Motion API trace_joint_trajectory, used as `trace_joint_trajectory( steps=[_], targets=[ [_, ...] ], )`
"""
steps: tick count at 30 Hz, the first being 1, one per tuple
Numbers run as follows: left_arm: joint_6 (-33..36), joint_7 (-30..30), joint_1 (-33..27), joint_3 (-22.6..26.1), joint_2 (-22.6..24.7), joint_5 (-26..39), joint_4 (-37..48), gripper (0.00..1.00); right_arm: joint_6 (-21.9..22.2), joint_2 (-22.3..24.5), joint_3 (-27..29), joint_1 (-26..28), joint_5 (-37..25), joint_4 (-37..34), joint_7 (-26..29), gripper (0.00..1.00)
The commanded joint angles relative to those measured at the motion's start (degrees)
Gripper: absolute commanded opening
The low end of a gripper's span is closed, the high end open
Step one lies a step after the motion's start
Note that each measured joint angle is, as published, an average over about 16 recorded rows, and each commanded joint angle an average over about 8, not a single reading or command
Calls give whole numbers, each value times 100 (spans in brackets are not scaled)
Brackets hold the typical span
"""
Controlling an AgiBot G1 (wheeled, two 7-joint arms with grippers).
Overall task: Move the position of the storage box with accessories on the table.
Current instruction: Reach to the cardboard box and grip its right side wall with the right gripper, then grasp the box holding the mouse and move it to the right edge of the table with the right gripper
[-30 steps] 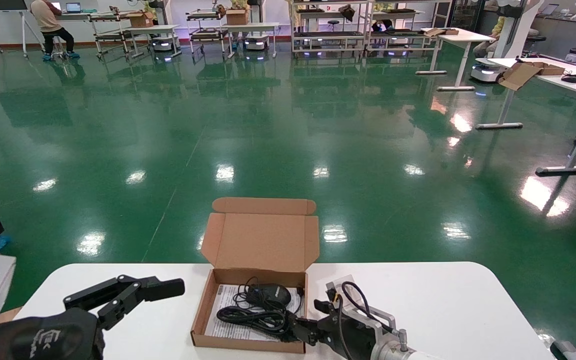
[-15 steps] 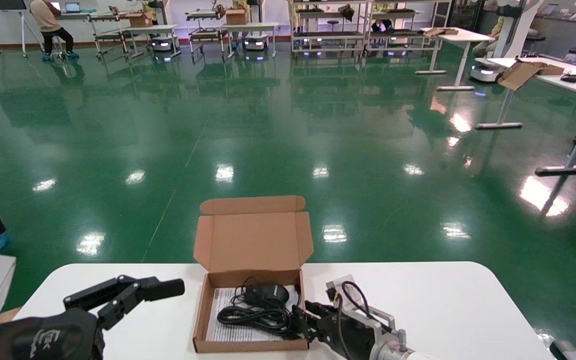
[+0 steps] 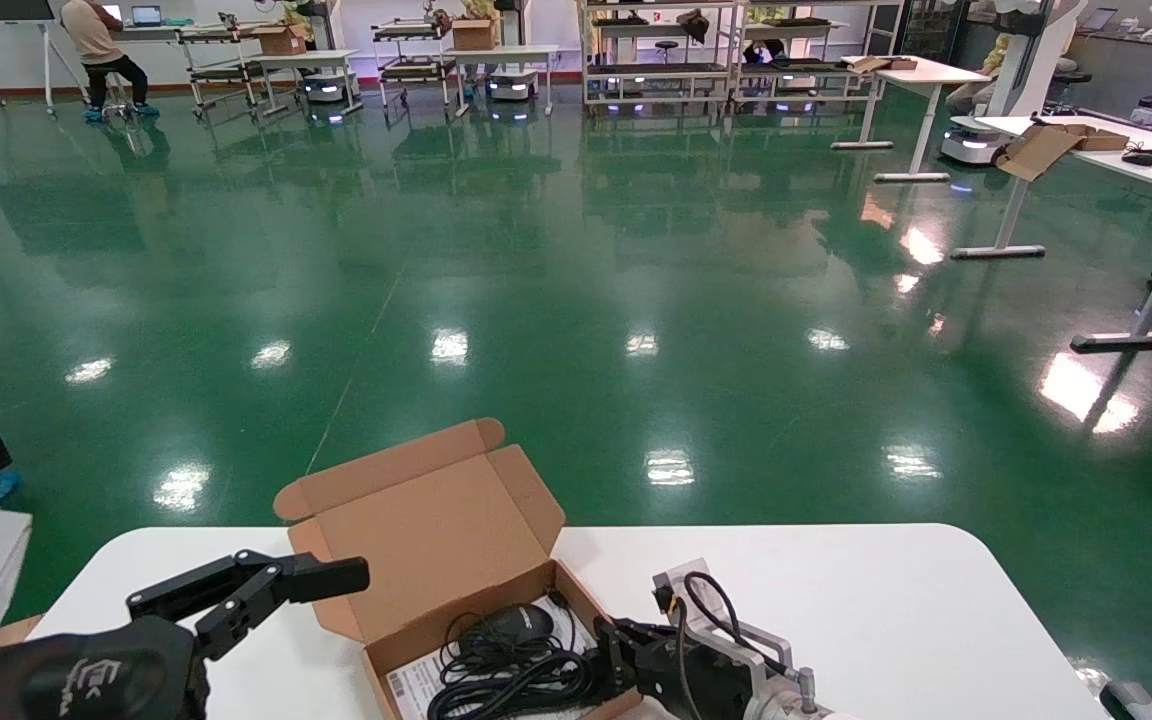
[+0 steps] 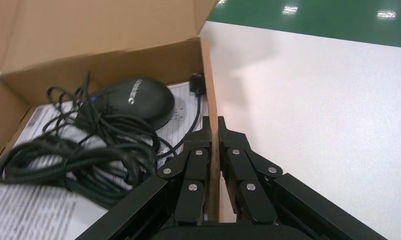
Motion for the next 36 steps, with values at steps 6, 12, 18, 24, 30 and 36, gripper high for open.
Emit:
trace_joint_trajectory(
  steps=[6, 12, 18, 24, 30, 36],
  targets=[
    [0, 0, 0, 0, 0, 0, 0, 100, -301, 154, -7, 104, 47, 38, -191, 0],
    [0, 0, 0, 0, 0, 0, 0, 100, -824, 502, 42, 420, 67, 118, -385, 0],
    [0, 0, 0, 0, 0, 0, 0, 100, -1377, 845, 68, 1037, 57, 92, -359, 0],
    [0, 0, 0, 0, 0, 0, 0, 100, -1867, 999, 64, 1884, 13, -164, -188, 0],
    [0, 0, 0, 0, 0, 0, 0, 100, -2095, 1119, 29, 2753, -141, -644, -249, 0],
    [0, 0, 0, 0, 0, 0, 0, 100, -2081, 1304, -23, 3299, -315, -1264, -487, 0]
  ],
)
